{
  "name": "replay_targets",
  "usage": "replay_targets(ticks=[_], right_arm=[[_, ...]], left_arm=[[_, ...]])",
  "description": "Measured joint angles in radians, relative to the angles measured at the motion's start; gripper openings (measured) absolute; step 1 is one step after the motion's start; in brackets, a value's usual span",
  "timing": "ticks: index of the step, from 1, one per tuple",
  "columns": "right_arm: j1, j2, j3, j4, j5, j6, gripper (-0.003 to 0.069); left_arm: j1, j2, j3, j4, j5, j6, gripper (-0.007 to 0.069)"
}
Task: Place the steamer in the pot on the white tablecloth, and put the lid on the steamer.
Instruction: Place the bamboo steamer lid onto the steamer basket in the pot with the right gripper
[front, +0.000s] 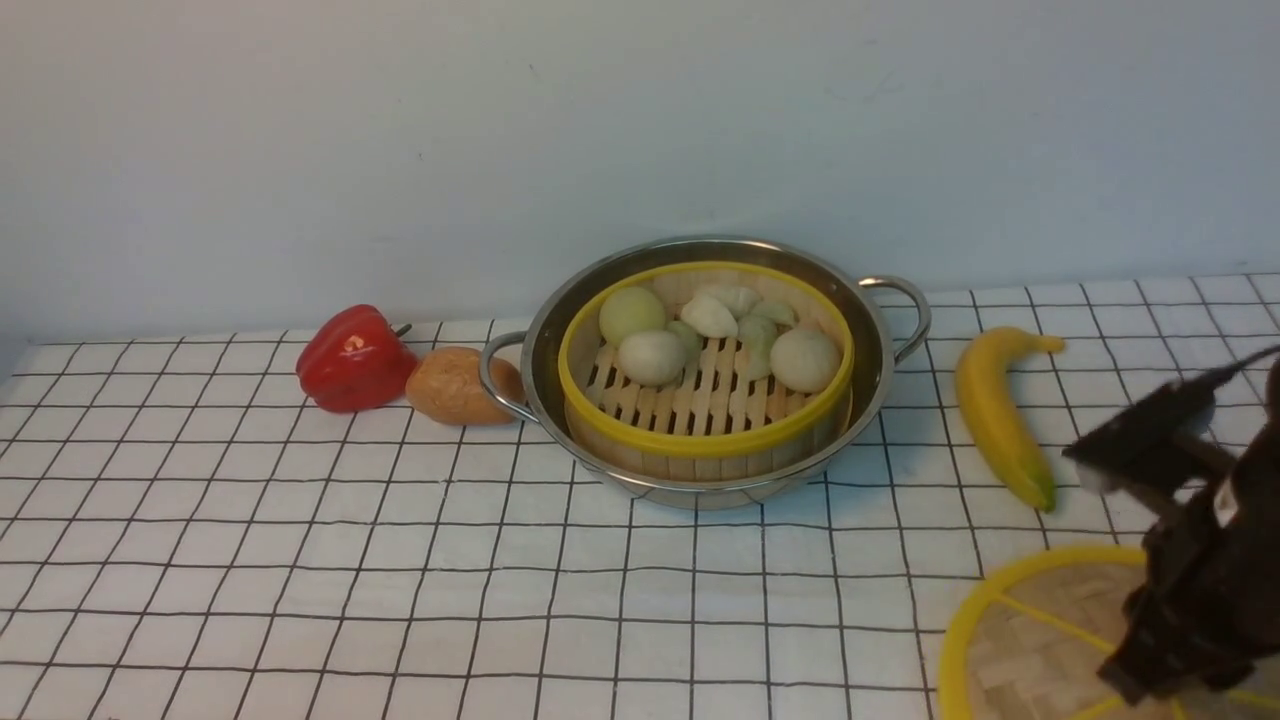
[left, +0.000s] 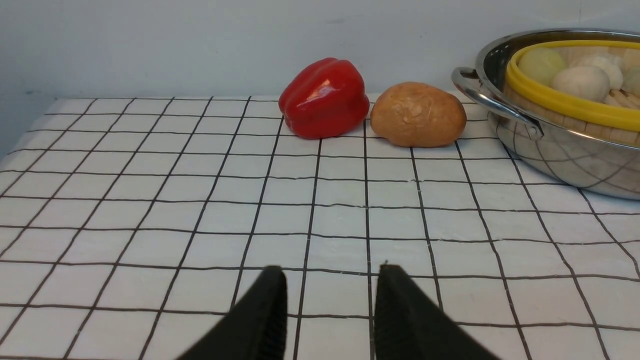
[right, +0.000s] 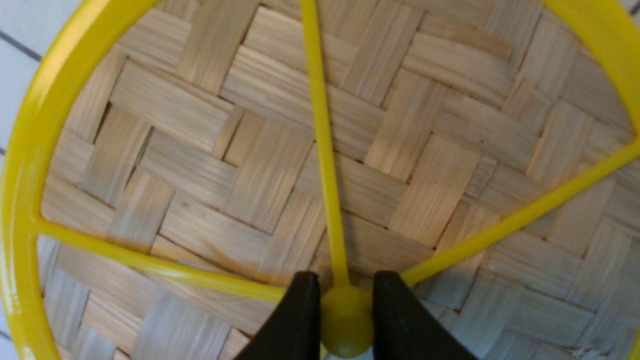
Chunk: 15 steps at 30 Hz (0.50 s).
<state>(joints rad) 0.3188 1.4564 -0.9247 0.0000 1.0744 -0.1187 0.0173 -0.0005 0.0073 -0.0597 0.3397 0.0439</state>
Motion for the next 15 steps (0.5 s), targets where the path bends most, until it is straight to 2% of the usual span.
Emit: replay_targets(ticks=[5,8,11,15], right_arm=[[0.0,-0.105,-0.228,0.011,0.111,-0.001,0.0146],[0.0,-0.116,-0.32,0.041,0.093,-0.031,0.0146],[0.0,-0.064,-0.45,0.157,0.031,-0.112,0.0146],[0.008,0.074,-0.628,0.279,0.038,-0.194,0.0146]], left_arm=[[0.0,0.0,0.0,0.0,0.0,0.0,0.0243],[0.0,0.0,0.0,0.0,0.0,0.0,0.0243],[0.0,0.0,0.0,0.0,0.0,0.0,0.0243],[0.0,0.0,0.0,0.0,0.0,0.0,0.0243]])
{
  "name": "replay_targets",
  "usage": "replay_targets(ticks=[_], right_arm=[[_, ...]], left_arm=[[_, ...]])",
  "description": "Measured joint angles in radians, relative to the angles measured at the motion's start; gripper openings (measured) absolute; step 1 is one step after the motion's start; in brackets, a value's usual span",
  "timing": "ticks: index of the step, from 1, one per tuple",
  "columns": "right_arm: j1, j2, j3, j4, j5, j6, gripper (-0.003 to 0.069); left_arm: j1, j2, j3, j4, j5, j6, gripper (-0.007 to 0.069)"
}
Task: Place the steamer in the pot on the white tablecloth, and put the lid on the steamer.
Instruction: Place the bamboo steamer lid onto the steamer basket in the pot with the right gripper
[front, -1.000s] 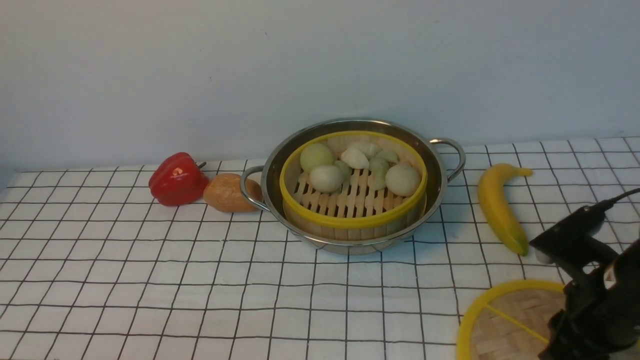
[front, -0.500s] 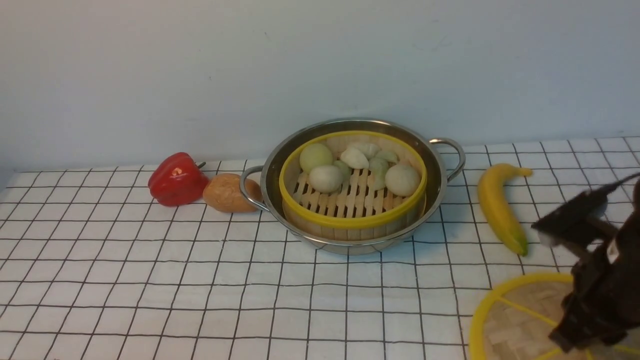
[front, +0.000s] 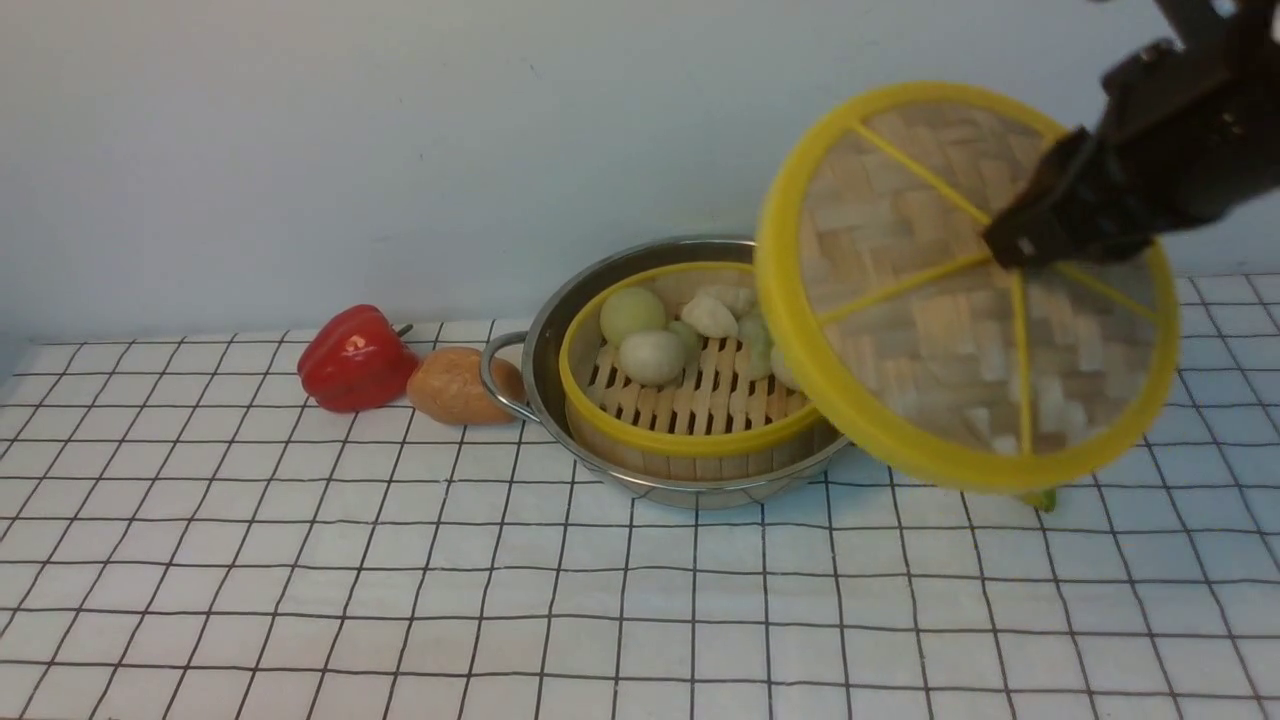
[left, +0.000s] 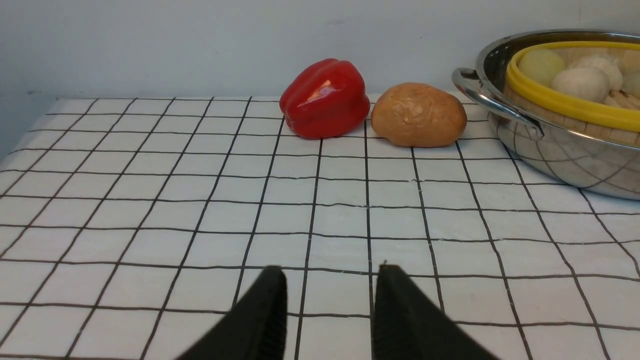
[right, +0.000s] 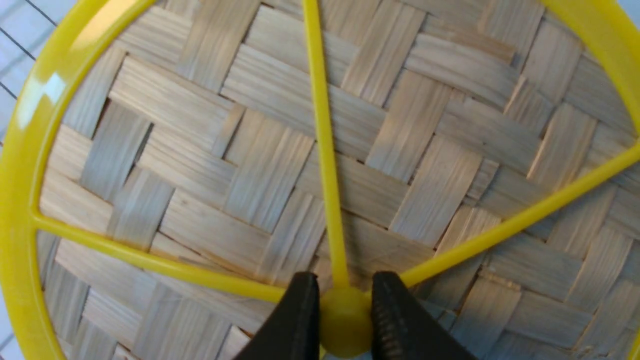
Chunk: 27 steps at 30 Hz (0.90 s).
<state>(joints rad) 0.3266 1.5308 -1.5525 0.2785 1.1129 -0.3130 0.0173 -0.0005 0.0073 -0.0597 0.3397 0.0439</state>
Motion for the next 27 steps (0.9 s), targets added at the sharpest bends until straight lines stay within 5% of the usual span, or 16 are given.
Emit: replay_targets(ticks=[15,27], right_arm=[[0.054,0.525,-0.601,0.008,0.116,-0.15,0.0146],[0.054,0.654,-0.653,0.025,0.123,-0.246,0.0146]], left_arm=[[0.0,0.0,0.0,0.0,0.0,0.0,0.0243],[0.0,0.0,0.0,0.0,0.0,0.0,0.0243]])
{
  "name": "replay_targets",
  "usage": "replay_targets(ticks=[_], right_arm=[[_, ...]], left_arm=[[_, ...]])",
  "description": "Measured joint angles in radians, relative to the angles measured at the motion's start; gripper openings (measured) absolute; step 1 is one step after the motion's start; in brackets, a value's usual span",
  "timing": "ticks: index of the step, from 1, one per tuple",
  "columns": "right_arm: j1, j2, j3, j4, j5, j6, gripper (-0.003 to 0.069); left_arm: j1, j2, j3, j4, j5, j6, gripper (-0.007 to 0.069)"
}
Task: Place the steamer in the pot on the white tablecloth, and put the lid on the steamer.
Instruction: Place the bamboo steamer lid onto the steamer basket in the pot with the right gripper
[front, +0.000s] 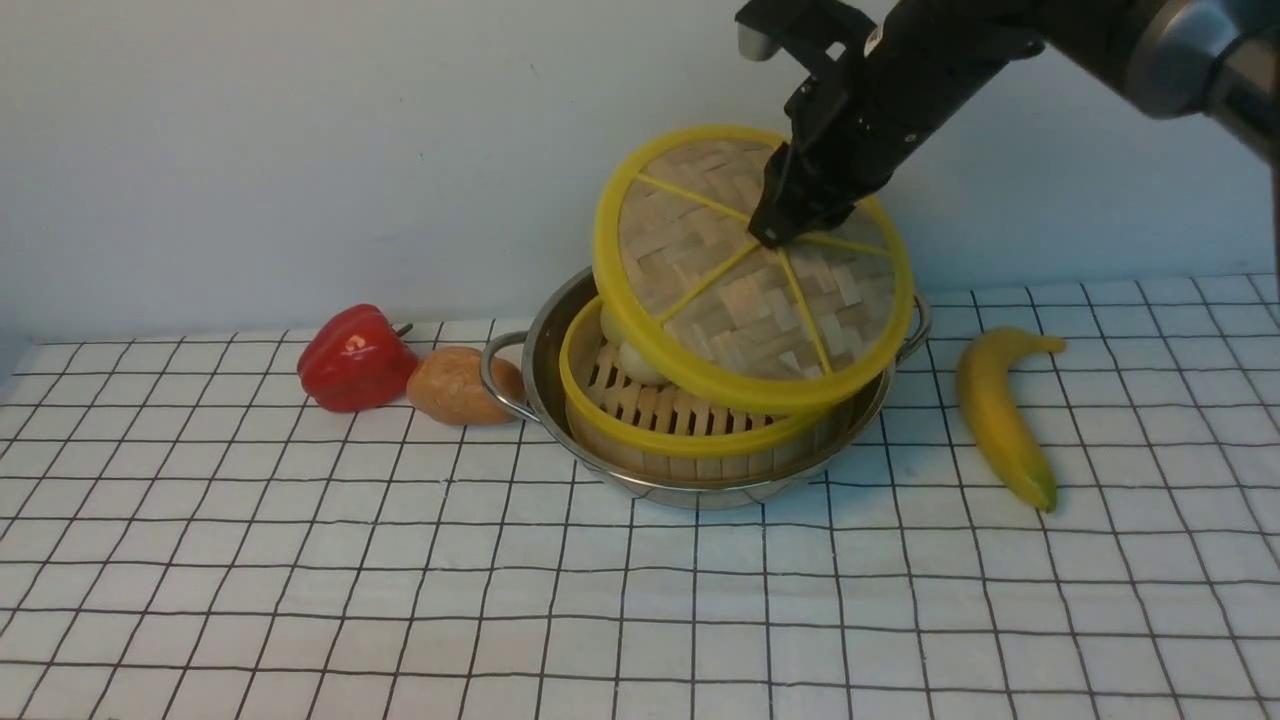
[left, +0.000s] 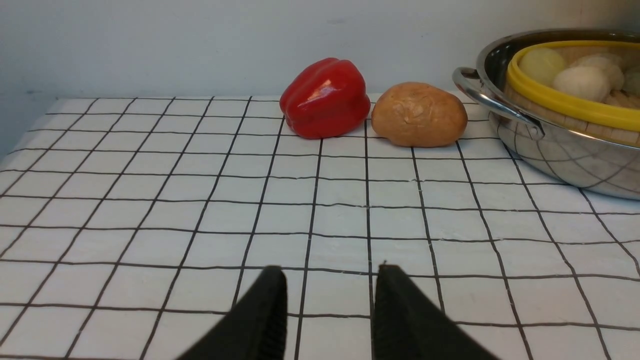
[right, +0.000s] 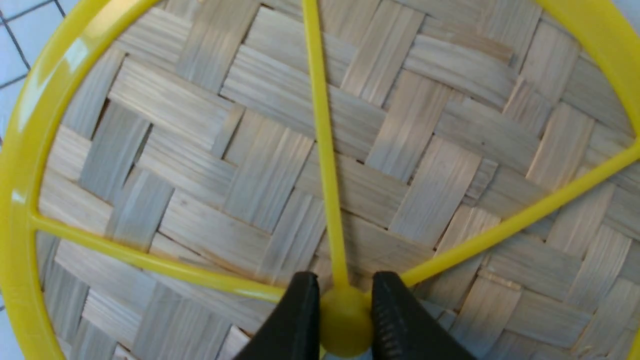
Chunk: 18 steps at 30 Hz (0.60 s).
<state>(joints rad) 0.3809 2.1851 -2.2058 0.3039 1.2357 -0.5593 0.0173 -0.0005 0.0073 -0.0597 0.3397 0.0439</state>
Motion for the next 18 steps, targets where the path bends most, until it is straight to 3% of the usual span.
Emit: replay_targets(ticks=[9,18], right_arm=[[0.0,0.01,-0.001,0.078,-0.056,-0.093,0.0146],[0.0,0.038,-0.001,0.078,-0.051,-0.099,0.0146]], left_arm=[[0.0,0.0,0.0,0.0,0.0,0.0,0.0243],[0.0,0.0,0.0,0.0,0.0,0.0,0.0243]])
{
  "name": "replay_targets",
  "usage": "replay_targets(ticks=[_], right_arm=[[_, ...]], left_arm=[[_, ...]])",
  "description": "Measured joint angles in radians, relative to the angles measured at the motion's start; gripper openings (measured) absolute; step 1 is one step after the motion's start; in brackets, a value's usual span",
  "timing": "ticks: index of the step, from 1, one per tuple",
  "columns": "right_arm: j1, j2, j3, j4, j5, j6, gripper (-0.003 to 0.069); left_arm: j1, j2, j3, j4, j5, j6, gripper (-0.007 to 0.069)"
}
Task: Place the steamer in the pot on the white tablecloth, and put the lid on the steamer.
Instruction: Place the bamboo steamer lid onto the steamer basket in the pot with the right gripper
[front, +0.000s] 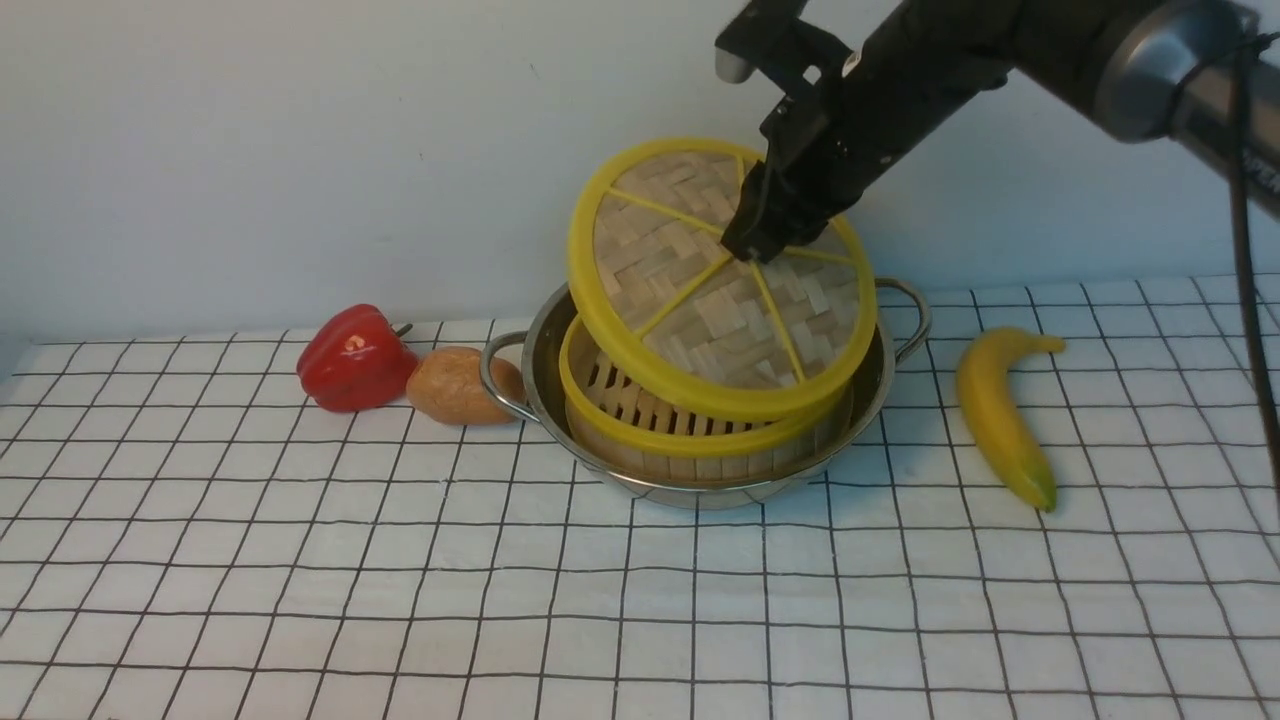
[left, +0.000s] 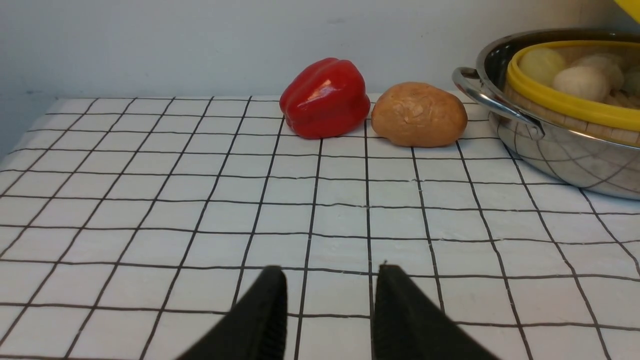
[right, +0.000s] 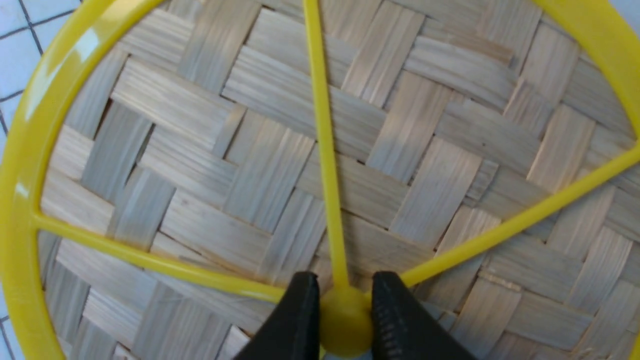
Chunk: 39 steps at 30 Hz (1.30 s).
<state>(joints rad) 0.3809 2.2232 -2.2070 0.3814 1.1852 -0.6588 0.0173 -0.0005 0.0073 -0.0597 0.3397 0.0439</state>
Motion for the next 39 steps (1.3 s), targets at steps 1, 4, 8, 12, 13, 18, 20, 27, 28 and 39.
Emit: replay_targets(ticks=[1,4,8,12,13,18,20,27,28,39], right_arm=[[0.0,0.003,0.0,0.0,-0.003,0.0,0.0146],[0.0,0.015,-0.001,0.0,-0.004,0.0,0.0146],[0.0,0.043,-0.001,0.002,-0.006,0.0,0.0146],[0.0,0.059,-0.001,0.002,-0.011,-0.012,0.0146],[0.001,0.061,-0.001,0.002,-0.015,-0.022,0.0146],[0.017,0.061,-0.001,0.002,-0.04,-0.07,0.0146],[0.027,0.061,-0.001,0.002,-0.051,-0.083,0.0146],[0.038,0.063,-0.001,0.001,-0.073,-0.093,0.0146],[0.038,0.065,-0.001,0.001,-0.078,-0.094,0.0146],[0.038,0.131,-0.002,0.017,-0.135,-0.101,0.0146]], left_arm=[[0.0,0.0,0.0,0.0,0.0,0.0,0.0243],[0.0,0.0,0.0,0.0,0.0,0.0,0.0243],[0.0,0.0,0.0,0.0,0.0,0.0,0.0243],[0.0,0.0,0.0,0.0,0.0,0.0,0.0243],[0.0,0.0,0.0,0.0,0.0,0.0,0.0243],[0.0,0.0,0.0,0.0,0.0,0.0,0.0243],[0.0,0.0,0.0,0.0,0.0,0.0,0.0243],[0.0,0.0,0.0,0.0,0.0,0.0,0.0243],[0.0,0.0,0.0,0.0,0.0,0.0,0.0243],[0.0,0.0,0.0,0.0,0.0,0.0,0.0243]])
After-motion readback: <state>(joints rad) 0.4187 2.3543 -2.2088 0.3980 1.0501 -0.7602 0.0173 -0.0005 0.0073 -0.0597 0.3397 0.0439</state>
